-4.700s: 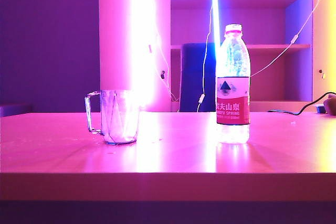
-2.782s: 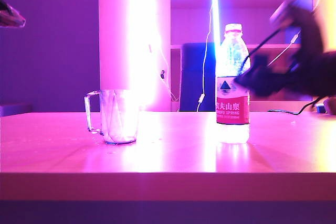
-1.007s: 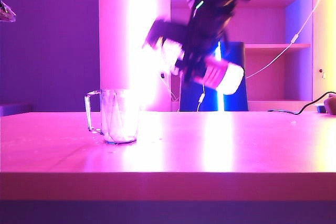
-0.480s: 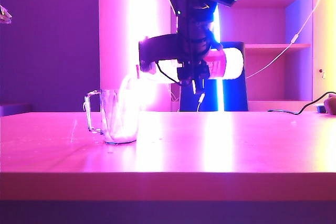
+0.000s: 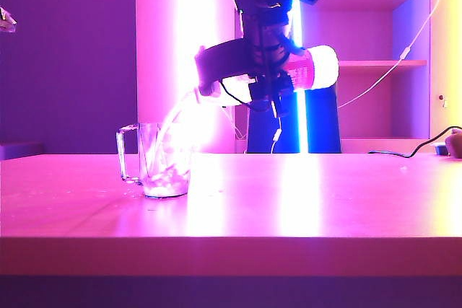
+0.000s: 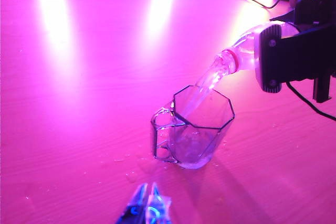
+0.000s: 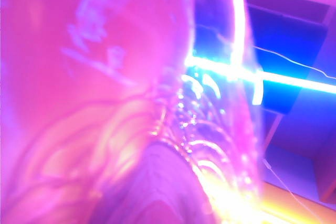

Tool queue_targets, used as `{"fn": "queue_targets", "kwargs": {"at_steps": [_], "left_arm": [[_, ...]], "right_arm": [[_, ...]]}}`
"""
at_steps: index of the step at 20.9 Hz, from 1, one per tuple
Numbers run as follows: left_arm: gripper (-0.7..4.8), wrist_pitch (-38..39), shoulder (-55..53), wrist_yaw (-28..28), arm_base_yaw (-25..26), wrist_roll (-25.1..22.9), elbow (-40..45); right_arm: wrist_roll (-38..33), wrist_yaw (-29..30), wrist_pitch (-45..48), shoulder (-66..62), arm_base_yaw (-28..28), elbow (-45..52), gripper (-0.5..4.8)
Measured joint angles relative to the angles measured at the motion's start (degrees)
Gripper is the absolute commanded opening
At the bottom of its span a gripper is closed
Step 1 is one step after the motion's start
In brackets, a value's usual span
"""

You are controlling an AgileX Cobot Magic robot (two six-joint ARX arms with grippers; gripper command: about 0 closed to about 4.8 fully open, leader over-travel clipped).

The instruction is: Pick up the mineral water bottle on the table and pour water into the mug until it's half full.

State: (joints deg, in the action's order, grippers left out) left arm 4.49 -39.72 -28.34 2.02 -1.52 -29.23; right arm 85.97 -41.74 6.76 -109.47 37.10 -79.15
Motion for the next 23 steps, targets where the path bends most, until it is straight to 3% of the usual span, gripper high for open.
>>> {"fn": "queue_targets", "kwargs": {"at_steps": [12, 16, 20, 23], "left_arm": [[-0.05, 0.0, 0.0, 0.0, 0.0, -1.5, 0.0], [-0.05, 0.0, 0.0, 0.0, 0.0, -1.5, 0.0], [-0.05, 0.0, 0.0, 0.0, 0.0, -1.5, 0.0], [-0.05, 0.0, 0.0, 0.0, 0.0, -1.5, 0.0]], "right_arm": [[2.1, -2.8, 1.3, 0.0, 2.3, 0.0, 1.8], [-1.8, -3.0, 1.0, 0.0, 2.2, 0.0, 1.8], [-18.5, -0.1, -3.3, 0.1, 2.2, 0.0, 1.81], [-40.0, 5.6, -8.6, 0.1, 2.0, 0.0, 2.03]]}}
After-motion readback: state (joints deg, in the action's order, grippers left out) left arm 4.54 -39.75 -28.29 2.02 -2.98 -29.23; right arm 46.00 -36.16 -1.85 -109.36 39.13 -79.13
